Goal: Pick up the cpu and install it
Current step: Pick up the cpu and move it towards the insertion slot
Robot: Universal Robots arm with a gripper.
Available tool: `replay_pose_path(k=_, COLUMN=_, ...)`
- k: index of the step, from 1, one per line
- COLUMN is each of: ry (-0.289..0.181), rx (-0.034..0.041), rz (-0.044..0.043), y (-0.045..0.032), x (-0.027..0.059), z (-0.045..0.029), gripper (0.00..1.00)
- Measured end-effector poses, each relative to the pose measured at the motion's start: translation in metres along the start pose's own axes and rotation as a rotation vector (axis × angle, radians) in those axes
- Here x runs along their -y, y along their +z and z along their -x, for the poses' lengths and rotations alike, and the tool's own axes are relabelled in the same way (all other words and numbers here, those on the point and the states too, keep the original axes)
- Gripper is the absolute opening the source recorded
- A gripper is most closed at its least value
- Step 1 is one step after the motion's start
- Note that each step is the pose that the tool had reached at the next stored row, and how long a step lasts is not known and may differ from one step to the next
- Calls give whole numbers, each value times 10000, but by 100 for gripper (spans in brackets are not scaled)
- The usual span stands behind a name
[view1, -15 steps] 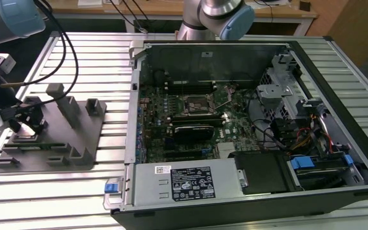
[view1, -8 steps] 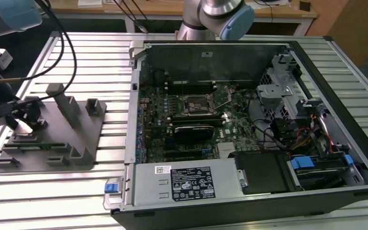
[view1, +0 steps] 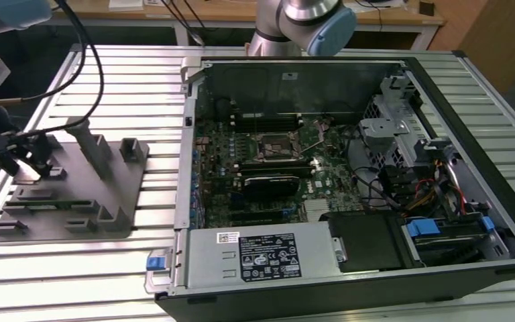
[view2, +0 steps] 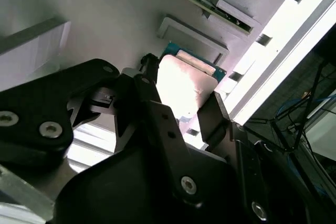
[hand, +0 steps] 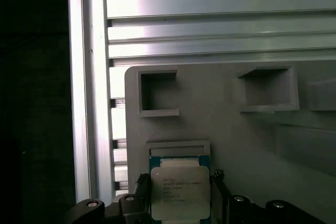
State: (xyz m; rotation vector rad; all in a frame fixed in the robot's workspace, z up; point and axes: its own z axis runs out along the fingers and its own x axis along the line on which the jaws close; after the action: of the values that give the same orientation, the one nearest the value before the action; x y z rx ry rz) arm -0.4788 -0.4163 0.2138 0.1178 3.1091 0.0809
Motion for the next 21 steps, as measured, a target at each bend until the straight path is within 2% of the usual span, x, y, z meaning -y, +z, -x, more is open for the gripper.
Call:
replay_pose_path(k=8, ry=-2, rx=4, rz=1, y=-206, x=-12, z=6, gripper=55)
replay_pose_path(k=21, ry=-2, rx=32, rz=3, y=-599, x=-38, z=16, gripper=55)
